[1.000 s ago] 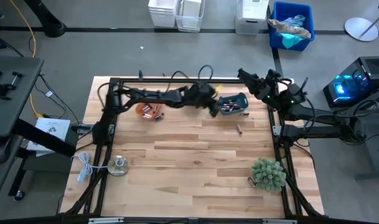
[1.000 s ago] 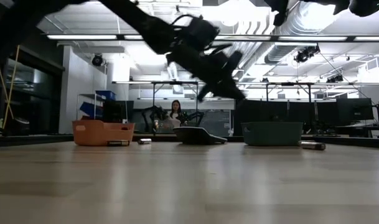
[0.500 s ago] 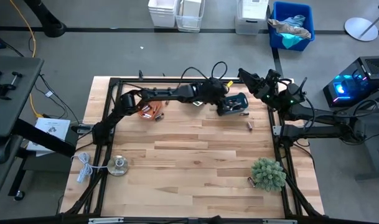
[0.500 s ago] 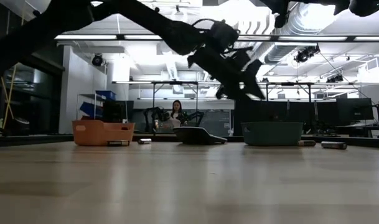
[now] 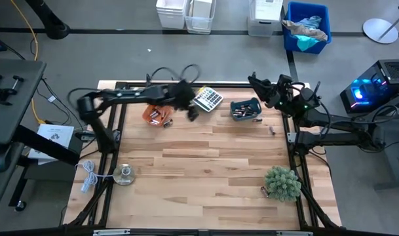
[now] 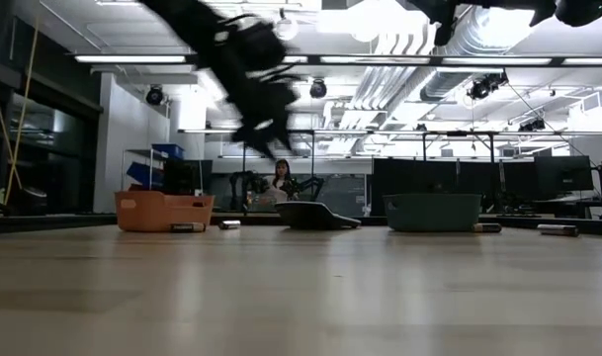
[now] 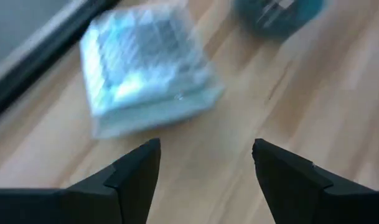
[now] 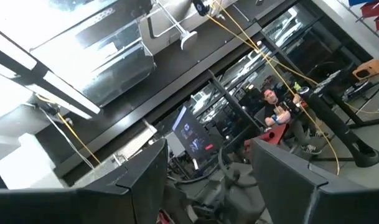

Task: Sort batteries
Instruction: Put the top right golden battery into the blue bin

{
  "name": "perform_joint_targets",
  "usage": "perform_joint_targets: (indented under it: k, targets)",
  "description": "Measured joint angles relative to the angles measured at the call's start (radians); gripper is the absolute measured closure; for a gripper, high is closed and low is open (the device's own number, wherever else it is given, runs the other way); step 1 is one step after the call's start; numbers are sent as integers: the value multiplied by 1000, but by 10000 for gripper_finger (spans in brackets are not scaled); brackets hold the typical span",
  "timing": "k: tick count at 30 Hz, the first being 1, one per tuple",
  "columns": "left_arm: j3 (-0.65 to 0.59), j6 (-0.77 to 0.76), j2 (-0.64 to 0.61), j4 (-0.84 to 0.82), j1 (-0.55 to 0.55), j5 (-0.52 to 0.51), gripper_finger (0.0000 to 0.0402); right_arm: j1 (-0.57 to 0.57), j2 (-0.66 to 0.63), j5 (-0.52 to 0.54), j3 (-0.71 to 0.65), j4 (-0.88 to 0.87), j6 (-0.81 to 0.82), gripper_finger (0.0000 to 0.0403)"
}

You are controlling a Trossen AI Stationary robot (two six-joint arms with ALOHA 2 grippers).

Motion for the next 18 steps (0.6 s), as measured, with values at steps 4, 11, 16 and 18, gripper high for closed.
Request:
perform_joint_targets:
  k: [4,11,16,18]
  targets:
    - [-244,-13,-189,-2,-22,-150,159,0,1,-5,0,-23,-7,181]
    - [-291,-207,-409,-138,-6,-136,177,-32,2,139,2,-447,182,181]
    - [-290,-198,-606,-66,-6,-160,181,-23,38,-62,41,-991,258,181]
    - [-289,-183,-674,-24,2,-194,182,27,61,-106,47,-1132,259,181]
